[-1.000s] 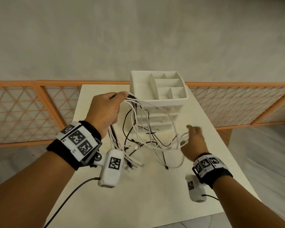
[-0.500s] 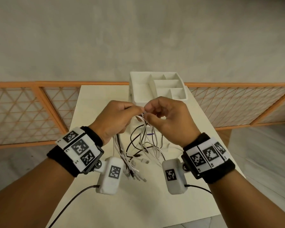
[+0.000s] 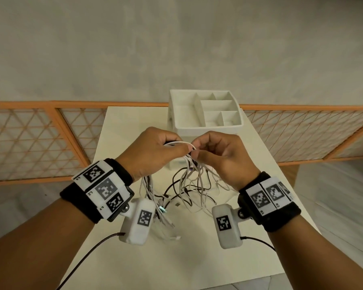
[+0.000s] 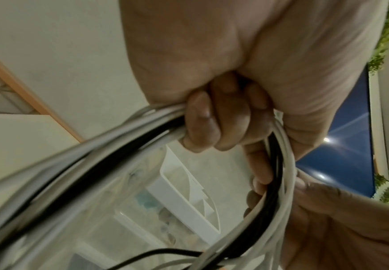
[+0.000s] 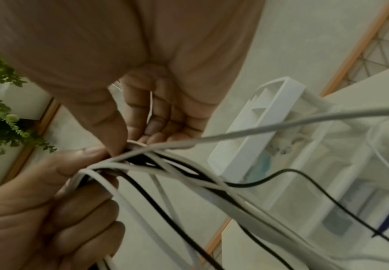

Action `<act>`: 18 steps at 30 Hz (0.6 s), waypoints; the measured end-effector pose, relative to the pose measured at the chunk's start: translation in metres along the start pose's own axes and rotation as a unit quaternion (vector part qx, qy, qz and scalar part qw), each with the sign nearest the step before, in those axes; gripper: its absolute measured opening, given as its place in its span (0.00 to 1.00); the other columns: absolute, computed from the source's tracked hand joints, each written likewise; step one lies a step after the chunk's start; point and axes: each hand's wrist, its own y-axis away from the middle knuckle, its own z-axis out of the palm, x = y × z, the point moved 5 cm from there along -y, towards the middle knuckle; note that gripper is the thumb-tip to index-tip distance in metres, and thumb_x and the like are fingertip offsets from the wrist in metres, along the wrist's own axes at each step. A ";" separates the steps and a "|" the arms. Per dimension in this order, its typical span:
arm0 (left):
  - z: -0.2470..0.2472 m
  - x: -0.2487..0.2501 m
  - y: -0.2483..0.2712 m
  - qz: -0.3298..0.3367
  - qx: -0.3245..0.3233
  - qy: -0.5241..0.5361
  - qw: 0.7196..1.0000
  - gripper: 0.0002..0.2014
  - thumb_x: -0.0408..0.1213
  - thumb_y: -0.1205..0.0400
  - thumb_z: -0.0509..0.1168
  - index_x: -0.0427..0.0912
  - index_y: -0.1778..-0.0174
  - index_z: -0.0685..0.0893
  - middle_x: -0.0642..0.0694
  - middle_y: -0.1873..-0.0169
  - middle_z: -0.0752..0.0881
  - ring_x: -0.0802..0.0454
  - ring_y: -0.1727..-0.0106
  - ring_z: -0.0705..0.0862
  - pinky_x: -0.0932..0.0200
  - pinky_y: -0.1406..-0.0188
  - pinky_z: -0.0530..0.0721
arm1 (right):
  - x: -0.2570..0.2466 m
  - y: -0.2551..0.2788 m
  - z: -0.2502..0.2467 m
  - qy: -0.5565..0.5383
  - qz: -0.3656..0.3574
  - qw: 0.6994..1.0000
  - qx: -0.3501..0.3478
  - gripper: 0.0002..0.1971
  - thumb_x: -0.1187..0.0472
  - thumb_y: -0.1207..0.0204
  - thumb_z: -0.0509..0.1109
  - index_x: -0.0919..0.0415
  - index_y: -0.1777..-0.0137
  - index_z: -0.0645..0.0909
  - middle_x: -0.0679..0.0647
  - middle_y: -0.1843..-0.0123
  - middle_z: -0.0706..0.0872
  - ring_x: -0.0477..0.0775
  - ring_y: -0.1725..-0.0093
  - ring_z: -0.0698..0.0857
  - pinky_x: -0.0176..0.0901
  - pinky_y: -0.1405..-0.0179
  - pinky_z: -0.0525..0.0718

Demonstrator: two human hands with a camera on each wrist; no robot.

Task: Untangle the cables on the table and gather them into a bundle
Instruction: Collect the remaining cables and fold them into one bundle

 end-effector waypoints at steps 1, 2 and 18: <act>0.001 0.002 -0.001 0.005 0.001 -0.005 1.000 0.10 0.40 0.19 0.71 0.37 0.57 0.92 0.60 0.88 0.71 0.62 0.84 0.67 0.75 0.81 0.63 | -0.001 0.001 -0.002 -0.006 -0.012 1.000 0.018 0.03 0.78 0.25 0.74 0.77 0.53 0.85 0.75 0.61 0.87 0.64 0.65 0.83 0.53 0.62 0.83; 0.001 0.003 -0.001 0.010 -0.001 -0.009 1.000 0.10 0.41 0.19 0.71 0.38 0.57 0.92 0.60 0.87 0.72 0.63 0.84 0.68 0.75 0.81 0.63 | -0.003 0.001 -0.003 -0.004 -0.026 0.999 0.033 0.02 0.78 0.25 0.74 0.77 0.53 0.85 0.75 0.61 0.87 0.64 0.65 0.84 0.53 0.63 0.84; 0.005 -0.008 0.004 -0.041 -0.018 0.094 0.995 0.08 0.36 0.18 0.70 0.37 0.57 0.93 0.57 0.85 0.63 0.57 0.83 0.58 0.66 0.82 0.59 | 0.064 0.001 -0.028 0.313 0.035 0.948 0.032 0.05 0.61 0.23 0.74 0.55 0.60 0.90 0.35 0.76 0.82 0.42 0.75 0.78 0.27 0.71 0.73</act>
